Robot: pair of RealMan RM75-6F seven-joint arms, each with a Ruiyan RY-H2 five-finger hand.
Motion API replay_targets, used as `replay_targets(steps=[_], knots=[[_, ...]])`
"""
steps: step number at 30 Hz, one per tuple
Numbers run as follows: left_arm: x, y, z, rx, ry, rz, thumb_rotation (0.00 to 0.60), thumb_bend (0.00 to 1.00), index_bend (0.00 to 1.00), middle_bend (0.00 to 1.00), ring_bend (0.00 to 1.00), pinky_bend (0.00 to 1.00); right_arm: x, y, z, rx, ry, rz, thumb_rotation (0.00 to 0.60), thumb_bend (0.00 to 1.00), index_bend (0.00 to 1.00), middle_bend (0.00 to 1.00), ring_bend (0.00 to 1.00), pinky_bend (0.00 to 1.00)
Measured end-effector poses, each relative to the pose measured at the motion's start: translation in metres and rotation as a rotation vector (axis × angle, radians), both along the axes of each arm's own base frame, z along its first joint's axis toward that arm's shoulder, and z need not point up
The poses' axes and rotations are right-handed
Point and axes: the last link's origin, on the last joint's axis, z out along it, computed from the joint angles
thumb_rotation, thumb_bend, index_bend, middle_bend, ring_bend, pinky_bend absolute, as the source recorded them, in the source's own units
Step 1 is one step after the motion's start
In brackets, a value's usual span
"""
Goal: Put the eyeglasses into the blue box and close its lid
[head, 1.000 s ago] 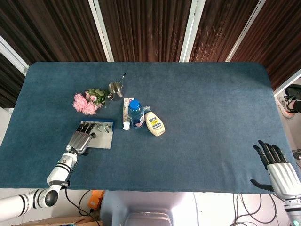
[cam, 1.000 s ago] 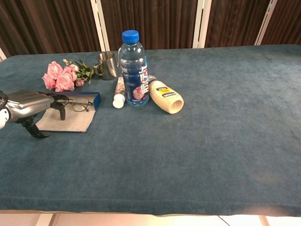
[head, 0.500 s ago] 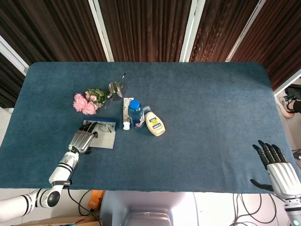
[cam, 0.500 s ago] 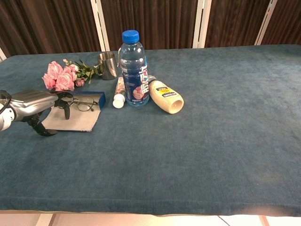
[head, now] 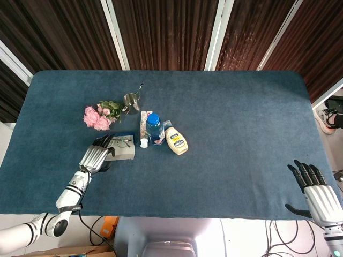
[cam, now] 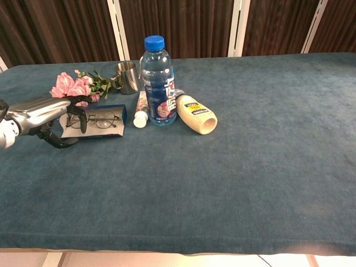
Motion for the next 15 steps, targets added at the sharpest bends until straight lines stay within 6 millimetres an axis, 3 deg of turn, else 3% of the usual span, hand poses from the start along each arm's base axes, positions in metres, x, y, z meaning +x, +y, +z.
replay_targets(steps=[9, 15], knots=[[-0.002, 0.009, -0.007, 0.089, -0.042, -0.018, 0.600, 0.40, 0.53, 0.05, 0.00, 0.14, 0.000, 0.000, 0.001, 0.000, -0.003, -0.001, 0.600, 0.22, 0.00, 0.00, 0.00, 0.08], [-0.005, 0.007, -0.013, 0.102, -0.063, -0.031, 0.600, 0.52, 0.63, 0.08, 0.00, 0.13, 0.000, 0.000, 0.001, 0.000, -0.004, 0.000, 0.600, 0.22, 0.00, 0.00, 0.00, 0.08]])
